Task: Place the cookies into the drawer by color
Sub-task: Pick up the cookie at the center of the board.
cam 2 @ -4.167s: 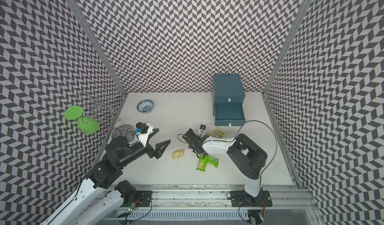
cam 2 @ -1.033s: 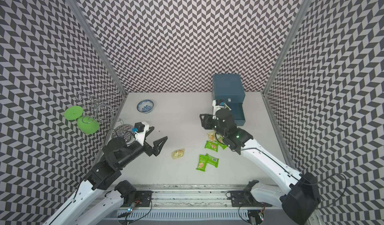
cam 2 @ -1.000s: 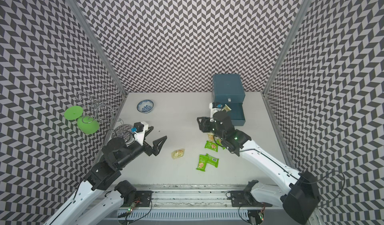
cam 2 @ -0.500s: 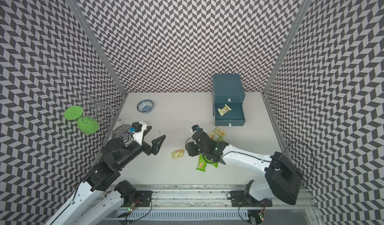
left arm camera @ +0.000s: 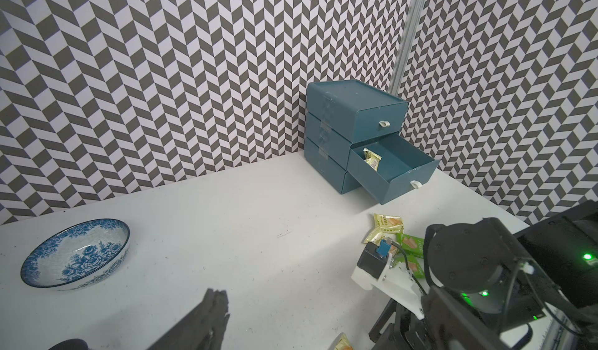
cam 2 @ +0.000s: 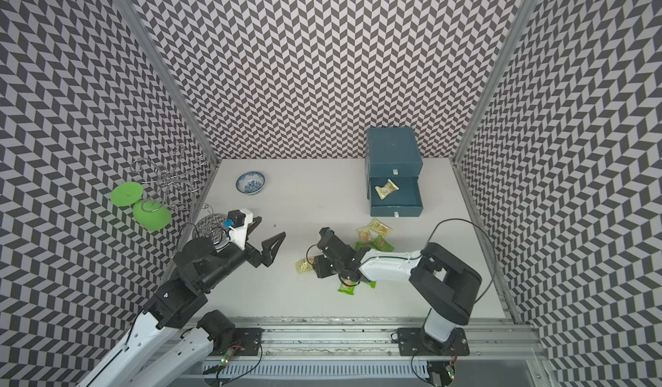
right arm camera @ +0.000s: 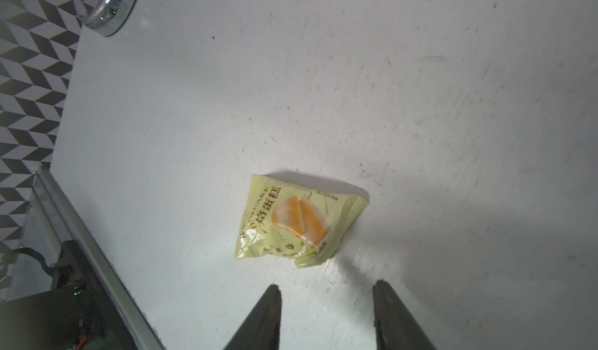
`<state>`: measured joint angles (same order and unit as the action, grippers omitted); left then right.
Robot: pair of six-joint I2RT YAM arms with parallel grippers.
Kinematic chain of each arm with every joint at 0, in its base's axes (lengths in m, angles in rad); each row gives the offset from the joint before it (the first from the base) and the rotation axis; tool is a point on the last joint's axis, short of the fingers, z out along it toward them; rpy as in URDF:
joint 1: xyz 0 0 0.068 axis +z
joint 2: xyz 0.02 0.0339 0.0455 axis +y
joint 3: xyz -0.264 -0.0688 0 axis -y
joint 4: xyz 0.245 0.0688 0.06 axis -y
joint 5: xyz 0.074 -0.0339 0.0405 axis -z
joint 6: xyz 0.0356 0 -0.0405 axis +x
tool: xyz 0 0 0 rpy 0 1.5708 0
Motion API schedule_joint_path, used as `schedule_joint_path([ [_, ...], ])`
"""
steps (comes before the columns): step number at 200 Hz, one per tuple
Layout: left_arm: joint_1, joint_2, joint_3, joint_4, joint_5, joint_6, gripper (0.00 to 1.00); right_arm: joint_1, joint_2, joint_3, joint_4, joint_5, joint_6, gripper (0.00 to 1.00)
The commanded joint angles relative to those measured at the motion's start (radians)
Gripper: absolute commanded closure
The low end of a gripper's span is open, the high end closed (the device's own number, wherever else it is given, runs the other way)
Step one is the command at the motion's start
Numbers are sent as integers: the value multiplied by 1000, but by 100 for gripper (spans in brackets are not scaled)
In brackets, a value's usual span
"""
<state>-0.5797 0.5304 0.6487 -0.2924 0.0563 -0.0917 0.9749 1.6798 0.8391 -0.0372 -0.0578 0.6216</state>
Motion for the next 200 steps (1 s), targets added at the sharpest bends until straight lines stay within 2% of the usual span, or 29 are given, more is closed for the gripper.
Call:
schedule_joint_path([
  [1,6,3,-3,-3,-6,-3,1,7,27,28,84,6,20,54],
  [64,6,5,-3,-4,-7,-3,0,7,108,68,105,-12,32,68],
  [102,6,4,-3,-4,-9,-3,0,7,110,52,104,-2,36,73],
  [149,7,6,-3,-4,-10,-3,0,8,102,40,80,35,22,87],
  [200,8,7,-3,-4,-6,-5,0,8,57,35,59,77,13,96],
])
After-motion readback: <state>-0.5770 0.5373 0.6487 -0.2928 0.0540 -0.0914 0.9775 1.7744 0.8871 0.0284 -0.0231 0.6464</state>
